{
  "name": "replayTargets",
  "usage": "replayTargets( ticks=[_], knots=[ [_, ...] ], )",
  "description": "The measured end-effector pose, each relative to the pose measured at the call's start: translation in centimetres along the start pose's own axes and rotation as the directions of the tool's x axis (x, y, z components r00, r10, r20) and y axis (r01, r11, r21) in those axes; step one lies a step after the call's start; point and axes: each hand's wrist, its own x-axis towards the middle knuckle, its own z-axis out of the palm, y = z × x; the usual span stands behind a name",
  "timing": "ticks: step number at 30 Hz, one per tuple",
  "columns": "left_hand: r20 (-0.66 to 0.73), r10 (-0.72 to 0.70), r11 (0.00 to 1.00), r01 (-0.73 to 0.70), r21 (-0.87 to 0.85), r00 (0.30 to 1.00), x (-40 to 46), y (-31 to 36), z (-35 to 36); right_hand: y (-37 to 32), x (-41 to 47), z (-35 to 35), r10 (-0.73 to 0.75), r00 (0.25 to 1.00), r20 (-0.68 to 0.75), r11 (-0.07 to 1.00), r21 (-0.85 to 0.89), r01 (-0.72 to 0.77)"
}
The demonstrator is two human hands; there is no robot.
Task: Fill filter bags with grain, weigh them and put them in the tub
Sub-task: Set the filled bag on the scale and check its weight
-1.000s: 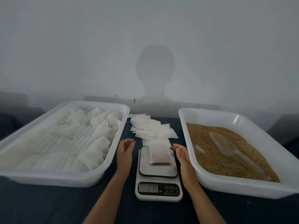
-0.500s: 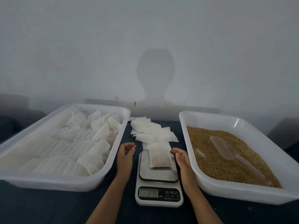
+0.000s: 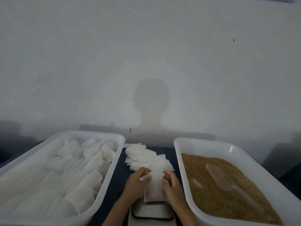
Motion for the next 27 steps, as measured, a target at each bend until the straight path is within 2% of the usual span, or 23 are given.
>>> replayTargets(
  ticks=[8,15,18,20,22,24,27],
  knots=[
    [-0.028,-0.026,0.992,0.03,0.123,0.999,0.0,0.4,-0.5,-0.9,0.3,0.5,-0.077,0.997,0.024,0.956,-0.283,0.081],
    [-0.036,0.041,0.989,-0.036,0.143,0.999,-1.1,1.6,-1.5,-2.6,-0.8,0.9,-0.22,0.975,-0.02,0.928,-0.313,0.203],
    [-0.128,0.217,0.958,-0.187,0.216,0.968,-1.7,3.2,-2.3,-4.6,-2.0,0.7,-0.287,0.958,0.001,0.924,-0.264,0.277],
    [-0.139,0.363,0.922,-0.335,0.193,0.921,-2.0,5.1,-2.8,-6.1,-2.9,0.2,-0.339,0.941,0.008,0.92,-0.204,0.334],
    [-0.074,0.465,0.884,-0.457,0.099,0.882,-2.3,7.5,-3.0,-7.8,-3.8,-0.8,-0.375,0.927,-0.002,0.921,-0.113,0.372],
    [-0.001,0.512,0.859,-0.512,-0.022,0.859,-2.2,10.1,-2.8,-9.6,-4.6,-2.4,-0.4,0.916,-0.037,0.916,-0.055,0.398],
    [0.079,0.567,0.823,-0.567,-0.034,0.82,-1.3,13.4,-1.8,-11.1,-5.0,-6.1,-0.386,0.915,-0.119,0.922,-0.023,0.386]
  ],
)
